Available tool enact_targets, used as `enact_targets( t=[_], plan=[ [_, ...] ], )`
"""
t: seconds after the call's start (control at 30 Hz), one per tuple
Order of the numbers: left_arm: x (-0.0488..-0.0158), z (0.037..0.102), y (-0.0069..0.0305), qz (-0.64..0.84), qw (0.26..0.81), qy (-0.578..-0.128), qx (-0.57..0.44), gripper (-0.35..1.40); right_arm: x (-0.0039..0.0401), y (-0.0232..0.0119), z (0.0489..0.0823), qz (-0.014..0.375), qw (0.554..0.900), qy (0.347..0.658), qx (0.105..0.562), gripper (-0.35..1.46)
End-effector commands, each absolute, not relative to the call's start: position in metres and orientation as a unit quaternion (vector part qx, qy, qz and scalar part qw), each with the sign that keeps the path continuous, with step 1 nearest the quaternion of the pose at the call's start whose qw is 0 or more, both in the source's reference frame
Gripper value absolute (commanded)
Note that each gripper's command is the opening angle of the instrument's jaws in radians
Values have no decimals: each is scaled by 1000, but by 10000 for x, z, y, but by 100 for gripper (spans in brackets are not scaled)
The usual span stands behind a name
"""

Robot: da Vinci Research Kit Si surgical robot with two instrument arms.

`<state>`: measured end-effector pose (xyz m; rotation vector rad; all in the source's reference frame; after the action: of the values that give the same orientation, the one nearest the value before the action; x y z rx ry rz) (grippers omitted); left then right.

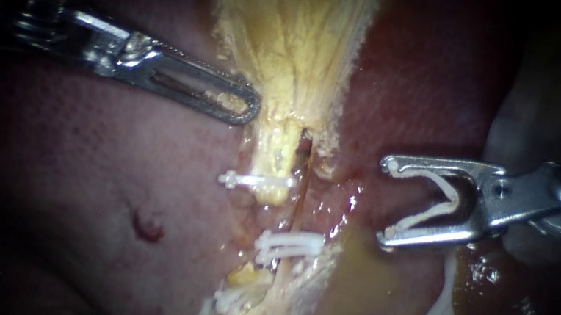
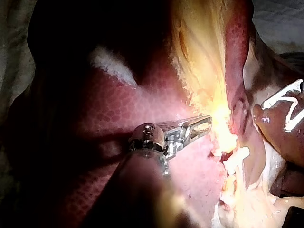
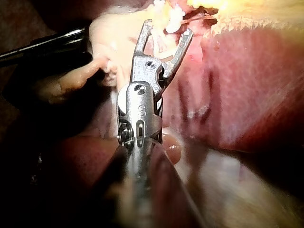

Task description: Clipping third clip right tube

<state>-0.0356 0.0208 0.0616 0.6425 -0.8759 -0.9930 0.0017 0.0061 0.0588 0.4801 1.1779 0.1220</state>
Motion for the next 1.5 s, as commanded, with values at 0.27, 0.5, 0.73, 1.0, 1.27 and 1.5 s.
enact_targets(
  t=[0.27,0.5,0.73,1.0,1.27,1.5],
  plan=[
    [-330,589,211,-452,740,-399,297,-35,18,62,588,57,803,550,224,50],
    [-292,561,218,-463,738,-400,285,-35,19,62,588,57,803,549,224,50],
    [-289,559,219,-464,737,-401,283,-35,25,59,591,58,804,549,221,50],
    [-289,560,219,-464,737,-401,283,-35,56,48,614,66,799,548,237,50],
    [-289,560,218,-464,737,-401,283,-35,93,43,656,113,789,536,278,50],
    [-290,561,217,-465,737,-401,282,-35,114,49,687,157,779,523,307,50]
  ],
)
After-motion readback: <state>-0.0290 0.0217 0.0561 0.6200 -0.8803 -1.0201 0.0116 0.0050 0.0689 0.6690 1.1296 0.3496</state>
